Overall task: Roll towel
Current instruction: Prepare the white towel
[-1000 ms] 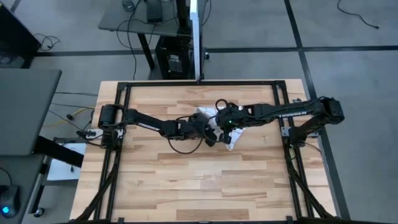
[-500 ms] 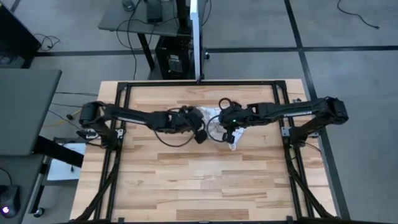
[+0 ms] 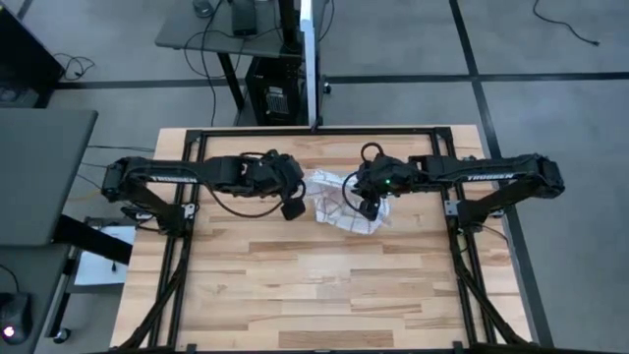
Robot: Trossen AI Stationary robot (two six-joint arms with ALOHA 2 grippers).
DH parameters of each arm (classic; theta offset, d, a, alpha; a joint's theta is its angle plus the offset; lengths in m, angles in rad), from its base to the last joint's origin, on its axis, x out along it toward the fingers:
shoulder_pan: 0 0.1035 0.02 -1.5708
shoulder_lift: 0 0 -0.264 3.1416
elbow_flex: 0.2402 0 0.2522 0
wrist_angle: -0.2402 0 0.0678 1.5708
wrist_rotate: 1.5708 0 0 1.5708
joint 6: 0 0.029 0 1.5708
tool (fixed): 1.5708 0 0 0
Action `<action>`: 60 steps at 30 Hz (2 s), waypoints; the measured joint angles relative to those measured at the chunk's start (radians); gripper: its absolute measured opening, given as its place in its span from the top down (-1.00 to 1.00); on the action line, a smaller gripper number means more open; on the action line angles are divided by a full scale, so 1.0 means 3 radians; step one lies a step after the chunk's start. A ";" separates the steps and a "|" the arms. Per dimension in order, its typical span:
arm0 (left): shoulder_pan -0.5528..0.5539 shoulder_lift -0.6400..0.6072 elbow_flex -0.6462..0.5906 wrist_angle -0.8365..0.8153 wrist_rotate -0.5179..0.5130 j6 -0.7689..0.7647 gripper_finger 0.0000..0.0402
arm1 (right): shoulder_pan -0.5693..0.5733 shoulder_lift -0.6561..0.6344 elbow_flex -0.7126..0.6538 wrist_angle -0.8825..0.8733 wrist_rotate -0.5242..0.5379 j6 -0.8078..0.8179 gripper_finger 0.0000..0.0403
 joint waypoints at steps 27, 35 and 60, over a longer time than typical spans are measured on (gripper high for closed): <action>-0.0009 0.0053 0.0000 -0.0014 0.0267 0.0348 1.00 | 0.1664 0.0973 -0.0886 0.1128 0.1142 0.0821 -0.16; -0.0010 0.0053 0.0000 -0.0013 0.0267 0.0414 1.00 | 0.1634 0.1648 -0.0670 0.1181 0.1146 0.0949 -0.15; -0.0011 0.0053 0.0061 -0.0386 0.0286 0.0317 1.00 | 0.1331 0.1524 -0.0588 0.0053 0.0811 0.1060 0.98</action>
